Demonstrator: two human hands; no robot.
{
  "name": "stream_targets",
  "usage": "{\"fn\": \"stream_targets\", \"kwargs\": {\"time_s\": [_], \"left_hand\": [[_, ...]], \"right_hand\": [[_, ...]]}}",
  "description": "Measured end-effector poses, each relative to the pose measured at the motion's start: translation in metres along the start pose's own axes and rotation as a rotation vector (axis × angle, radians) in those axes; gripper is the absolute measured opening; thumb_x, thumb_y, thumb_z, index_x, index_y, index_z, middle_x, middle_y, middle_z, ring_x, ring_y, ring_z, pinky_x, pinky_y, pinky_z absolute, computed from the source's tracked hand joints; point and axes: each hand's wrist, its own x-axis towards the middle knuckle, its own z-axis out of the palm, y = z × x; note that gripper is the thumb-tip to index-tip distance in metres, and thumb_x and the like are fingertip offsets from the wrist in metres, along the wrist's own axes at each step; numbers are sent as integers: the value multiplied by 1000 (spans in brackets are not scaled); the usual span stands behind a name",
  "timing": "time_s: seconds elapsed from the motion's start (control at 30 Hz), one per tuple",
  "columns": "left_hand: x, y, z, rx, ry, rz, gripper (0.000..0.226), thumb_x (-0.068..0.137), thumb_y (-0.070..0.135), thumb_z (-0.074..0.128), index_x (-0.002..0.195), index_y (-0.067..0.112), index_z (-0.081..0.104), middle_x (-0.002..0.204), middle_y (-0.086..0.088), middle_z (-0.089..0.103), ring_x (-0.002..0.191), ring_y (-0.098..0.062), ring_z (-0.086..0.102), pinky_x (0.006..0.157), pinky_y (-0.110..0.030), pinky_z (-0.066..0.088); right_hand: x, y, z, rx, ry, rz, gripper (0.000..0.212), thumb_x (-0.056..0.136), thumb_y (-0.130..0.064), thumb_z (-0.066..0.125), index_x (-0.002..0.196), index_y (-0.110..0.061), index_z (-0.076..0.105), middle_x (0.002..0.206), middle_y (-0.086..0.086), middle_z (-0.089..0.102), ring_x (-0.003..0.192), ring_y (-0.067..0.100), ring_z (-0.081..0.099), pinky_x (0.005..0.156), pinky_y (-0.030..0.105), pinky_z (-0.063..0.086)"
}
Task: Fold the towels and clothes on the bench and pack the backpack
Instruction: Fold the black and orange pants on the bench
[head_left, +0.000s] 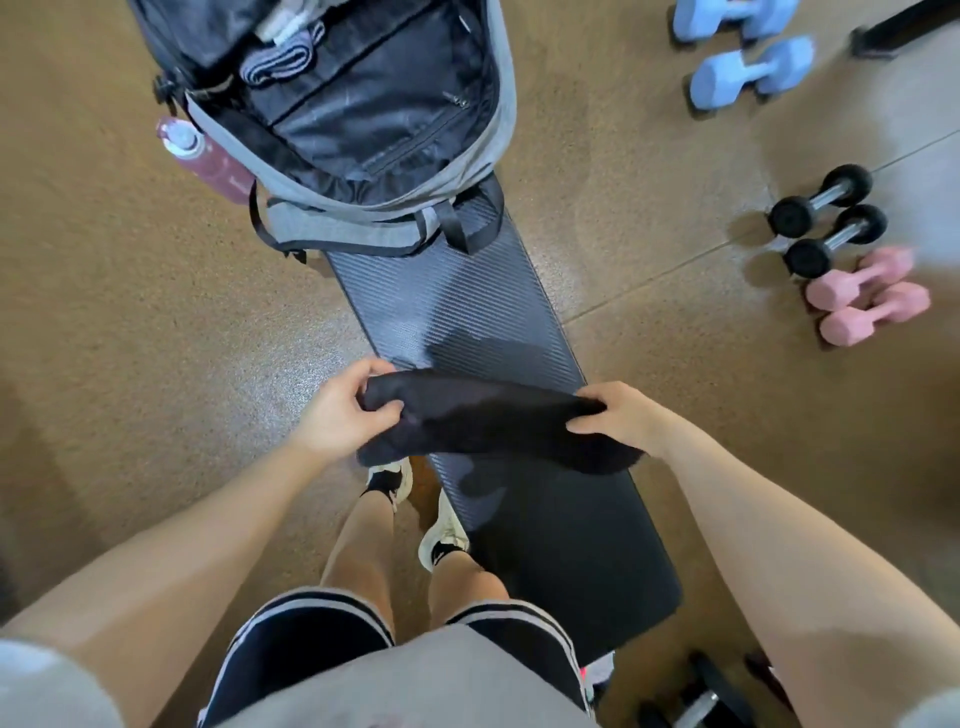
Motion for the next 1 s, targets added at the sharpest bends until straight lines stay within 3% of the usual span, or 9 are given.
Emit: {"fn": "stream_targets", "kwargs": {"time_s": [0.17,0.27,0.37,0.47,0.57,0.7,0.8,0.93,1.0], "left_hand": [[3,7,-6,-244,74,-191,10,89,12,59,98,16,59,95,-9,68,86,-24,64,80,-36,52],[37,-3,0,-240,134,-238,18,92,18,56,109,14,56,102,-6,64,82,-15,62,76,-27,51],[85,-23,8,-144,203,-258,39,92,25,54,127,6,48,113,-3,60,100,-20,58,91,-31,46],[126,-32,13,-130,297,-242,44,91,29,55,129,8,45,122,-6,57,111,-22,54,102,-39,41],[147,-25,14,-111,377,-176,48,92,28,54,134,12,37,115,-2,48,110,-19,48,98,-28,35],[140,-21,28,436,395,187,65,87,19,61,141,2,29,143,-20,34,134,-34,30,110,-40,23],[122,-23,57,796,127,500,75,72,20,77,136,3,40,144,-24,35,131,-42,35,106,-50,29],[109,-23,94,1125,-131,573,80,69,46,75,137,20,43,144,-15,40,128,-34,43,103,-46,36],[110,-24,104,1212,-169,523,83,77,51,65,144,26,23,152,-13,26,136,-33,31,109,-44,27]], "right_hand": [[-5,-15,-7,326,-71,154,19,83,-11,68,100,-5,69,96,10,71,82,20,68,68,22,53],[40,-11,1,177,97,164,16,81,-21,71,88,-7,67,85,6,68,80,22,65,66,26,49],[93,-3,6,-15,275,155,23,83,-27,69,96,-9,65,91,9,66,94,28,62,71,28,41],[130,-2,3,1,474,141,31,84,-30,66,108,-10,64,104,9,66,102,27,58,76,27,39],[142,-3,-2,144,663,100,26,85,-26,65,106,-11,61,105,6,66,101,23,58,82,27,40],[133,3,4,343,742,168,55,87,-29,63,133,-8,42,127,8,55,118,22,51,98,28,36],[112,12,20,400,681,313,68,87,-34,62,142,-7,32,140,11,42,128,25,43,105,34,33],[95,19,46,483,568,377,51,88,-31,61,132,-11,45,127,7,56,117,26,53,98,37,42],[97,19,57,471,598,382,46,86,-30,63,126,-12,51,121,8,58,113,28,55,96,41,46]]}}
